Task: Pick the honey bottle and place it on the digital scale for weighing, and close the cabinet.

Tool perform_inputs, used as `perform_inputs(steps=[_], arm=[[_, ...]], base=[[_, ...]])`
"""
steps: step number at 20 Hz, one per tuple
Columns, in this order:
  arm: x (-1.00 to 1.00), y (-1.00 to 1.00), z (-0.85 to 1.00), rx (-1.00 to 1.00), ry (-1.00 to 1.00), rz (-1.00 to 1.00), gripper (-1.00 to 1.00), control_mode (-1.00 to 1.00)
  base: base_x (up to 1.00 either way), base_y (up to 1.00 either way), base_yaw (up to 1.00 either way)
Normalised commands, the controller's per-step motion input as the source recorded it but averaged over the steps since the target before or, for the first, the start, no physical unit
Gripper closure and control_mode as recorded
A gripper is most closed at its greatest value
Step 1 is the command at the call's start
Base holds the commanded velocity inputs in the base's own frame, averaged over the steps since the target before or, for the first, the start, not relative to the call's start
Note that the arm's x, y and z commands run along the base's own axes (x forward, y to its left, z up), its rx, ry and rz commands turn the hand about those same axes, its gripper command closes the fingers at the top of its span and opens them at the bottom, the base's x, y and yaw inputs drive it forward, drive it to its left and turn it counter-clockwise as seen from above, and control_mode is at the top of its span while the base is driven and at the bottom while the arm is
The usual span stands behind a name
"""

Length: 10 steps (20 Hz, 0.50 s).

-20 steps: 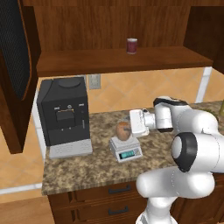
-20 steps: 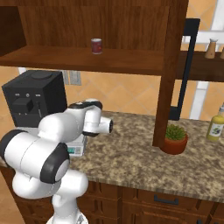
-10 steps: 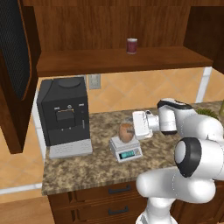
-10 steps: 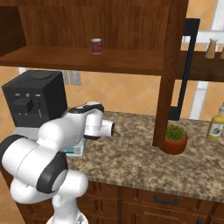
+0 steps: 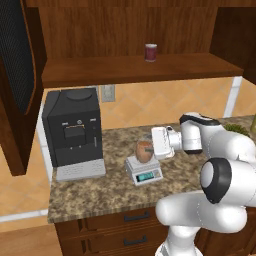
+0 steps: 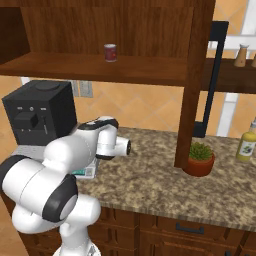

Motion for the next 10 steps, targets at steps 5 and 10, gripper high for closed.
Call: perform_inputs(steps=[5, 10], arm=[[-0.01, -0.03, 0.00, 0.01, -0.03, 0.00, -1.00, -1.00], [0.00, -0.29, 0.00, 0.07, -0.05, 0.00, -1.00, -1.00]], base=[[0.00, 0.00, 0.00], [0.00, 0.00, 0.00]])
